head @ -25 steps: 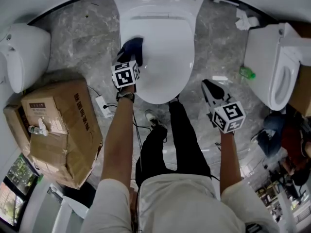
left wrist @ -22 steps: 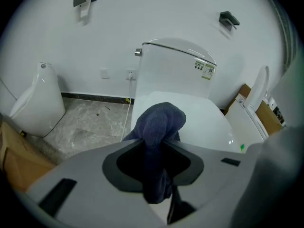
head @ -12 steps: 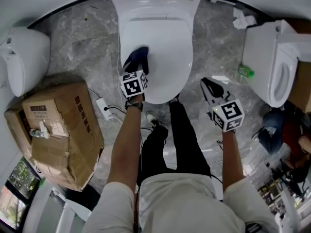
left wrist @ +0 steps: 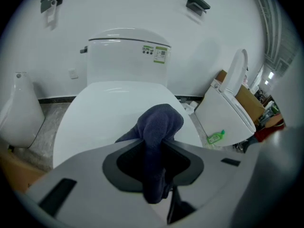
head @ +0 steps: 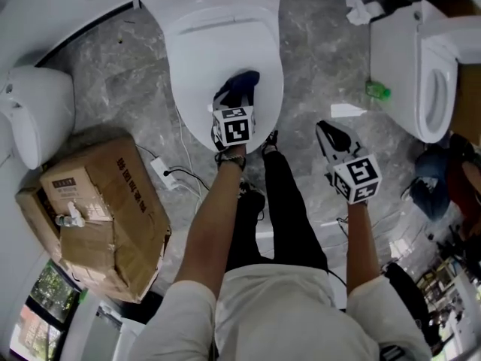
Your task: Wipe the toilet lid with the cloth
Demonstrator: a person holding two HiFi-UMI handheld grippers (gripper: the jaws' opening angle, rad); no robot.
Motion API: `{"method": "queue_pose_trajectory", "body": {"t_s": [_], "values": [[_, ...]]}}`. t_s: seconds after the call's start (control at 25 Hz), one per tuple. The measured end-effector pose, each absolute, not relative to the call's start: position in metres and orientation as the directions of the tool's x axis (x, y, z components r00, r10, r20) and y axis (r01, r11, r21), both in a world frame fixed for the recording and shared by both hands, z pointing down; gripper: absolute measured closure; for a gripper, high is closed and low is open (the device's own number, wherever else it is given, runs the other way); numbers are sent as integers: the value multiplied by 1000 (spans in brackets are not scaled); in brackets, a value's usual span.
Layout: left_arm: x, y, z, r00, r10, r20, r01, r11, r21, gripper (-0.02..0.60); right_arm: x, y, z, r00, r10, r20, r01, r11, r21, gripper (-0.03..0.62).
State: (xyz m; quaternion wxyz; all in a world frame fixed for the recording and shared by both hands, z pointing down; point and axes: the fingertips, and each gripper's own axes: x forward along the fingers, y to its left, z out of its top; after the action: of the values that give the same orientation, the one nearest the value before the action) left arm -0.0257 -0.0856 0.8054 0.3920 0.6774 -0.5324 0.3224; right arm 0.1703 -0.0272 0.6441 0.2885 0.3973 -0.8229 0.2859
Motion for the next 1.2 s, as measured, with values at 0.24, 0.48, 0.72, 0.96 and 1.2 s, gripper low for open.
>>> {"method": "queue_pose_trajectory", "body": {"t_s": [0.24, 0.48, 0.72, 0.96, 1.2], "values": [[43, -65, 815, 301, -432, 850, -946, -245, 211, 480, 195, -15, 638, -483, -538, 691, -851, 474, -227, 548], [74, -35, 816, 337, -386, 859, -874, -468, 133, 480, 201, 2, 634, -473, -553, 686, -858, 466, -215, 548], [51, -9, 818, 357, -390, 849, -889, -421, 181, 480, 180, 24, 635, -498, -544, 675, -842, 489, -227, 548], [-6, 0, 818, 318, -434, 843, -925, -337, 176, 480, 152, 38, 632, -532, -542, 651, -821, 517, -242, 548], [-72, 10, 820, 252, -468, 847, -960, -228, 159, 480, 133, 53, 628, -555, -536, 636, -802, 548, -238, 548]]}}
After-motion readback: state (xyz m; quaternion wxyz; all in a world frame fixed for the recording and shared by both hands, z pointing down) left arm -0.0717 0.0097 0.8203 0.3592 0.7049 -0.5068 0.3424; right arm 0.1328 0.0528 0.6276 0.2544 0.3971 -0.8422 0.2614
